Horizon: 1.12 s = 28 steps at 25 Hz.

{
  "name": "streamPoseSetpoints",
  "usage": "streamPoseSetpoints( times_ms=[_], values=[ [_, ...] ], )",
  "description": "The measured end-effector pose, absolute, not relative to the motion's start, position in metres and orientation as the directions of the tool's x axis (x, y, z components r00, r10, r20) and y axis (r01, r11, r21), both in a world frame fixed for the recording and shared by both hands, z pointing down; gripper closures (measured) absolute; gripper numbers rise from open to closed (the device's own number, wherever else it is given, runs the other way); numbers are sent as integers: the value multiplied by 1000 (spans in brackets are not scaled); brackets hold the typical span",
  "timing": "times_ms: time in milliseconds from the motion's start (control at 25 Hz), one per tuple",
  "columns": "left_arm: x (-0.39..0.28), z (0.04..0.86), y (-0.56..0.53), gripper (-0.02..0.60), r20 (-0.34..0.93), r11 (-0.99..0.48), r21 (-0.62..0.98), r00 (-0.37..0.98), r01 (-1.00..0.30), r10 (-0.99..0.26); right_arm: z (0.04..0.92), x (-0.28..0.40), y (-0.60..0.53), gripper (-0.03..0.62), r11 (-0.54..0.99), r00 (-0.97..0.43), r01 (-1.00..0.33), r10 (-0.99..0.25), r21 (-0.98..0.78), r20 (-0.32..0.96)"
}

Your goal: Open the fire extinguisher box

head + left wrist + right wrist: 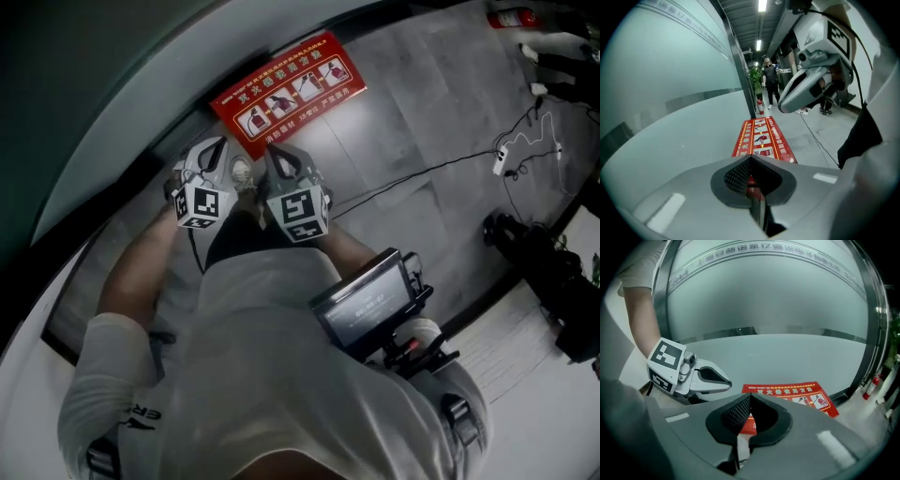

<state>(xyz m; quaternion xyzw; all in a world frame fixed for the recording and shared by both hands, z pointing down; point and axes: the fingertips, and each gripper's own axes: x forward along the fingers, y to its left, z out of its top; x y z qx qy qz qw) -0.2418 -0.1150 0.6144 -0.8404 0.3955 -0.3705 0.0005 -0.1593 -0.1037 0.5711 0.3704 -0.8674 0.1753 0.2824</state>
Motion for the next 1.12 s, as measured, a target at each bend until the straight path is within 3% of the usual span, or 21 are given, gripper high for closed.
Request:
streamPoseSetpoints(
  times_ms=[480,640,800,1120],
  values=[
    [-234,696,-102,574,650,-778,-461,435,-427,-624,653,-166,-84,582,719,-548,-694,-486,-45,681],
    [-228,708,-100,433,657,-791,-509,441,-339,-611,658,-163,-82,582,711,-544,-701,-485,-53,685],
    [-221,716,-103,331,646,-780,-581,451,-234,-616,660,-158,-83,582,696,-531,-716,-492,-53,690],
    [-212,722,-112,300,638,-761,-619,440,-194,-632,665,-148,-86,582,670,-507,-741,-510,-48,695]
  ],
)
